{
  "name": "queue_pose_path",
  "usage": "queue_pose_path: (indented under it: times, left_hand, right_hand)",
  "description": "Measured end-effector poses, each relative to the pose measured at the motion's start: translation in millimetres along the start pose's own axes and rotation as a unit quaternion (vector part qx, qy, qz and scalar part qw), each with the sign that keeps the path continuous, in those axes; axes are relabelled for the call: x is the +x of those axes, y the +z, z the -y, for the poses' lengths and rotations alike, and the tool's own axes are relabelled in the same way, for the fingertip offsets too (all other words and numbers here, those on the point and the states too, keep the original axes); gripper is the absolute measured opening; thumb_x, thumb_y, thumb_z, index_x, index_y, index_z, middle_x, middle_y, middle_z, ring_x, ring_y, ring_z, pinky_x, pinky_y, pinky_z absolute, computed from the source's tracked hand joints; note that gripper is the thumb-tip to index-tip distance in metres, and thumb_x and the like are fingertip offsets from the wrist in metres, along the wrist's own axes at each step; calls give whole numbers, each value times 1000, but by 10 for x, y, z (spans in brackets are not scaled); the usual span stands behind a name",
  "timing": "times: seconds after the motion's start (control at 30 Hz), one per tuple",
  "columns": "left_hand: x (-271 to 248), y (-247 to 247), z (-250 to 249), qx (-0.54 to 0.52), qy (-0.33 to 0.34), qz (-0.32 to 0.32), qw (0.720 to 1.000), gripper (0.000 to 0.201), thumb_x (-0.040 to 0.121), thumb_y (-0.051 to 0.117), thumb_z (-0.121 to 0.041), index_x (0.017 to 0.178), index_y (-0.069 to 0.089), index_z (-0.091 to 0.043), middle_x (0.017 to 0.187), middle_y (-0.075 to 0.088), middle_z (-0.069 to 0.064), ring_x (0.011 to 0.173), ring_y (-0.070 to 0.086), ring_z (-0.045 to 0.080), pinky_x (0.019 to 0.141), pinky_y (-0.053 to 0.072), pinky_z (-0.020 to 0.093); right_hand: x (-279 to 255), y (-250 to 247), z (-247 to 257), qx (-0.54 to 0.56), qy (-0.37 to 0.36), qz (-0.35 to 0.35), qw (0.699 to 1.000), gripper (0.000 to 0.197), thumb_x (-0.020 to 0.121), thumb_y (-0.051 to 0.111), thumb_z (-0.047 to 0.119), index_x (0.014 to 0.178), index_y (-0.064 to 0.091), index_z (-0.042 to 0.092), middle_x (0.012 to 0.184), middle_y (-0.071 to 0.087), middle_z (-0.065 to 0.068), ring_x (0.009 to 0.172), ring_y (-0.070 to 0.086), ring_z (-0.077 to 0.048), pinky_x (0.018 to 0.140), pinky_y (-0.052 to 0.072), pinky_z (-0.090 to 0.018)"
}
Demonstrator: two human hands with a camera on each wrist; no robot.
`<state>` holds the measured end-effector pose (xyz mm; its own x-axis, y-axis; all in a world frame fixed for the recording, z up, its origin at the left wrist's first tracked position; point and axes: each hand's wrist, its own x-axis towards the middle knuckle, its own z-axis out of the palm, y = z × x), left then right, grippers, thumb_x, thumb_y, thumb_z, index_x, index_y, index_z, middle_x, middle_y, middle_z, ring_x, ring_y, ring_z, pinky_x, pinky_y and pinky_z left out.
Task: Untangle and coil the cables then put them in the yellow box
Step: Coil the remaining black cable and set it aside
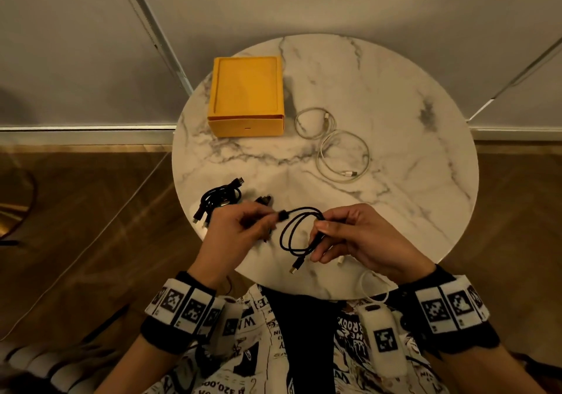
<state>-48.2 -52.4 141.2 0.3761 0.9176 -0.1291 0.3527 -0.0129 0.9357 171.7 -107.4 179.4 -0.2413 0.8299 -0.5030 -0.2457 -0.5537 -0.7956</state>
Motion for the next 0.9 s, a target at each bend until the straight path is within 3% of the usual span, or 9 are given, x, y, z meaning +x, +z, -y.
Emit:
queue_pose_path:
  times: [0.07, 0.2, 0.33, 0.43, 0.53, 0.6, 0.77, 0.8, 0.9]
  left_hand:
    - [-8, 65, -4, -5, -31, 102, 994, 18, 82, 69, -29, 89, 76, -14, 75, 73, 2, 63, 69, 13, 54, 54, 27]
    - [-64, 190, -43, -144, -97, 185, 967, 14, 88, 63, -5, 89, 76, -11, 79, 75, 10, 63, 70, 18, 51, 53, 23]
    - [-79, 209, -83, -232, -159, 265, 923, 20, 90, 56, -5, 94, 76, -8, 90, 73, 17, 73, 70, 24, 57, 54, 25]
    - [-88, 225, -103, -279, -213, 269, 897, 34, 82, 45, -19, 90, 75, -7, 91, 71, 17, 75, 67, 25, 55, 52, 28]
    - [-118, 278, -90, -219, -191, 229, 929, 29, 92, 57, -35, 80, 75, -15, 80, 70, 8, 68, 62, 20, 49, 45, 25]
    - [-112, 310, -61, -210, -171, 195, 943, 26, 89, 61, -34, 73, 74, -19, 71, 64, 4, 64, 55, 16, 49, 41, 22]
    - [-80, 284, -96, -339, -248, 222, 880, 20, 86, 57, -28, 74, 67, -16, 73, 58, -1, 67, 51, 11, 55, 39, 24]
    - [-78, 296, -94, -318, -258, 224, 884, 18, 85, 58, -27, 74, 67, -15, 72, 57, 1, 66, 52, 13, 54, 39, 25]
    - [-59, 275, -48, -104, -177, 189, 960, 22, 86, 68, -30, 71, 68, -14, 68, 60, 0, 64, 59, 21, 51, 45, 29]
  right_hand:
    - [-5, -10, 21, 0, -8, -11, 1000, 20, 88, 58, 7, 88, 64, -12, 78, 68, -25, 65, 71, -29, 57, 58, -26]
    - [-8, -53, 42, -52, -8, -38, 998, 16, 88, 61, 4, 87, 65, -11, 79, 70, -28, 67, 72, -33, 58, 58, -27]
    - [-35, -84, 50, -99, 5, -32, 995, 17, 88, 64, 5, 89, 66, -12, 72, 70, -25, 65, 72, -33, 57, 58, -27]
    - [-40, -97, 57, -120, 9, -34, 992, 18, 87, 65, 5, 88, 65, -13, 73, 69, -29, 66, 71, -35, 57, 58, -28]
    - [-30, -80, 40, -139, 13, -29, 990, 19, 87, 66, 5, 86, 65, -14, 74, 69, -30, 68, 72, -37, 58, 59, -30]
    - [-21, -62, 13, -148, 15, -22, 989, 20, 87, 66, 6, 85, 65, -14, 73, 69, -29, 69, 72, -37, 59, 59, -30]
    - [8, -75, -34, -146, 13, -28, 989, 19, 87, 64, 2, 86, 63, -17, 68, 67, -28, 65, 72, -35, 57, 59, -29]
    - [9, -88, -39, -146, 12, -31, 989, 19, 87, 64, 2, 86, 63, -17, 68, 67, -29, 65, 72, -34, 57, 59, -29]
    - [86, -71, -66, -171, 17, -22, 985, 18, 88, 63, 2, 86, 65, -16, 69, 67, -30, 64, 71, -34, 58, 59, -31]
